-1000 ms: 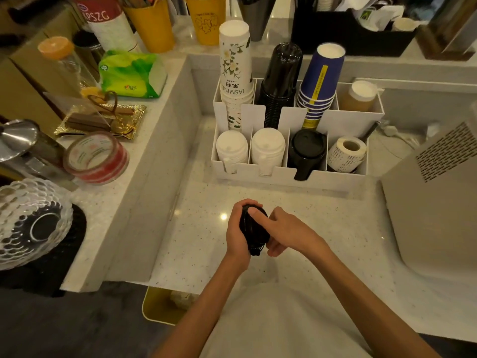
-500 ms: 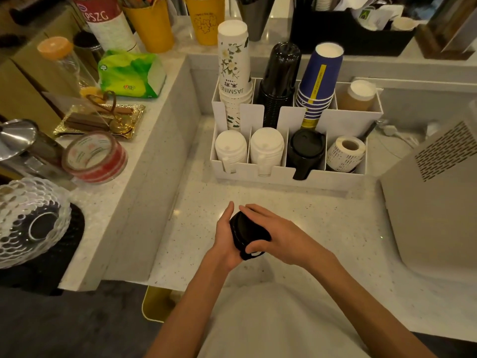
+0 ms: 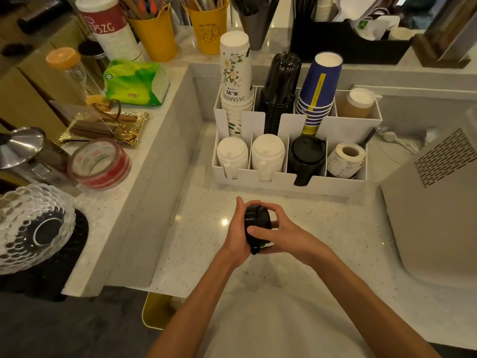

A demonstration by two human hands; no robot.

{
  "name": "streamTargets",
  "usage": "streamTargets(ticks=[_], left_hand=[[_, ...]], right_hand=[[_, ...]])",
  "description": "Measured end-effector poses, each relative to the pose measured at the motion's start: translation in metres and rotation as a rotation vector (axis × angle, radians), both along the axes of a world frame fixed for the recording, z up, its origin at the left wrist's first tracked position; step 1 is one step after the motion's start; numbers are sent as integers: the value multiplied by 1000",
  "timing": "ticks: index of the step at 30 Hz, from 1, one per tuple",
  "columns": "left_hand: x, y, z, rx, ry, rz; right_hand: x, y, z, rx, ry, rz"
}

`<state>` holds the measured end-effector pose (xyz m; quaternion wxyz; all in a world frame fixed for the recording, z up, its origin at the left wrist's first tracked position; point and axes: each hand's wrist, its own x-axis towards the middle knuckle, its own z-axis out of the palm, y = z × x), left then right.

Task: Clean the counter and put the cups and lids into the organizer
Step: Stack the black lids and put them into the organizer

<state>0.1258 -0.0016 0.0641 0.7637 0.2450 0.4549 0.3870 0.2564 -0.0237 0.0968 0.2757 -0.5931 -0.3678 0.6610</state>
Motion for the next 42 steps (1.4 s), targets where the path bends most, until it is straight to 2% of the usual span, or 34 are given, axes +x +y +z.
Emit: streamTargets(ticks=[5, 9, 10, 12, 15, 16, 18, 23, 37, 42], left_hand=[[14, 20, 13, 65, 75, -49], [16, 54, 28, 109, -59, -97], [17, 64, 34, 170, -14, -113], [20, 87, 42, 380, 327, -94], [17, 124, 32, 690, 1064, -126], [14, 134, 27, 729, 1235, -151], [10, 153, 19, 712, 1414, -217], [8, 178, 1, 614, 1524, -460], [5, 178, -24, 698, 1591, -390], [5, 178, -27, 711, 1601, -383]], right_hand=[[1, 23, 4, -19, 92, -58], [27, 55, 25, 29, 94, -32], [39, 65, 35, 68, 65, -20], [63, 87, 57, 199, -100, 44], [99, 124, 83, 468, -663, 237], [108, 135, 87, 516, -839, 288], [120, 151, 88, 517, -1086, 358], [123, 166, 69, 491, -1339, 564], [136, 172, 55, 545, -1351, 736], [138, 166, 51, 624, -1424, 781]])
